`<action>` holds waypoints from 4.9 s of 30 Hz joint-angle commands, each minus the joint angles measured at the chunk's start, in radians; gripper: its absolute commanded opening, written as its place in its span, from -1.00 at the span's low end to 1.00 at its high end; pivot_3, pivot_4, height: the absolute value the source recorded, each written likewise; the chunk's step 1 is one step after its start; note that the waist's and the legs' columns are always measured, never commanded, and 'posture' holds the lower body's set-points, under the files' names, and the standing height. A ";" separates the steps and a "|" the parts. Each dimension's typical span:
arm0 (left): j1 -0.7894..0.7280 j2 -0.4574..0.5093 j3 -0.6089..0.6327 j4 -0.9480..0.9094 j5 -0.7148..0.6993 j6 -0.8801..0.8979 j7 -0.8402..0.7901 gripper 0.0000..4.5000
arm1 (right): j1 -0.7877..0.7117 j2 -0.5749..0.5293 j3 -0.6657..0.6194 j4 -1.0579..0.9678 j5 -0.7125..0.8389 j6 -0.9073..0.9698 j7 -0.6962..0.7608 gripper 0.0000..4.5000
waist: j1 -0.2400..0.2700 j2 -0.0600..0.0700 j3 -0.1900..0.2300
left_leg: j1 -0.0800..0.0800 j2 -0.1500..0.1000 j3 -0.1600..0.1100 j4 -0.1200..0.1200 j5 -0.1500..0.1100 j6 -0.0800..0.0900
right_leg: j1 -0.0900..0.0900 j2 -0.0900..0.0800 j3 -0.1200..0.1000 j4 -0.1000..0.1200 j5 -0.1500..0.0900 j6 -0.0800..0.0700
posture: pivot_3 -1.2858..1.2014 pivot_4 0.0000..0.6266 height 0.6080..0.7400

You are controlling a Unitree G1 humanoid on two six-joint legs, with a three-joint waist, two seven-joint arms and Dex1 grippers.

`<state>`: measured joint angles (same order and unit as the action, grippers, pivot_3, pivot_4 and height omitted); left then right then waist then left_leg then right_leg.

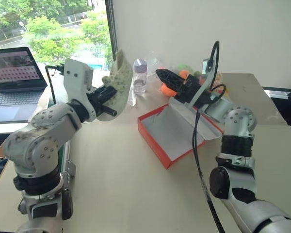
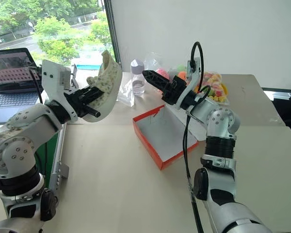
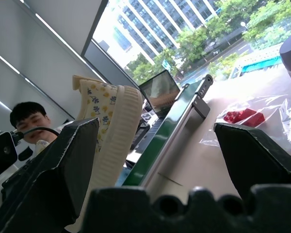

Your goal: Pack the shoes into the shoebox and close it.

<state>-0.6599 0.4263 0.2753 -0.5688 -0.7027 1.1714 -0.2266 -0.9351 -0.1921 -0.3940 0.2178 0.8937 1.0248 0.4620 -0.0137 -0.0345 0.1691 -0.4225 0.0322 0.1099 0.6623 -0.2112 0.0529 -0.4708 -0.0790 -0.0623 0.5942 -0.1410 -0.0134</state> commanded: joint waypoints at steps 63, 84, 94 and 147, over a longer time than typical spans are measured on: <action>0.077 0.264 -0.143 0.006 -0.141 -0.062 -0.295 0.26 | -0.199 -0.428 0.301 0.024 -0.134 0.026 0.242 -0.61 | 0.003 0.001 0.000 | 0.000 0.000 0.000 0.003 -0.001 0.001 | 0.001 0.001 0.001 0.000 0.000 0.000 | 0.03 -0.52 1.00; 0.189 0.228 -0.190 -0.073 -0.076 -0.112 -0.220 0.26 | -0.315 -0.367 0.773 0.716 -0.761 -0.480 0.704 -0.61 | 0.001 0.000 0.000 | -0.001 0.000 0.003 0.009 -0.002 0.004 | 0.000 0.002 0.006 0.002 0.000 -0.001 | 0.03 -0.52 1.00; 0.214 0.206 -0.182 -0.103 -0.094 -0.107 -0.170 0.26 | -0.357 -0.285 0.775 0.987 -0.954 -0.695 0.699 -0.61 | 0.001 0.000 0.000 | 0.000 0.000 0.003 0.016 -0.003 0.005 | 0.002 0.002 0.008 0.008 0.000 -0.001 | 0.03 -0.52 1.00; 0.415 0.085 0.300 -0.081 0.167 -0.118 0.345 0.99 | -0.042 -0.228 0.421 -0.096 -0.431 -0.226 0.723 1.00 | 0.002 0.001 0.001 | 0.009 0.002 0.002 0.014 -0.010 -0.006 | 0.010 0.002 0.008 0.005 -0.002 -0.003 | 0.03 -0.52 1.00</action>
<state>-0.2516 0.5248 0.5506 -0.5895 -0.5676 1.0943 0.0891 -0.9589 -0.4275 0.0300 0.1425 0.4513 0.8342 1.2045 -0.0121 -0.0337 0.1698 -0.4141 0.0338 0.1121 0.6762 -0.2211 0.0471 -0.4606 -0.0772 -0.0549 0.5984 -0.1427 -0.0166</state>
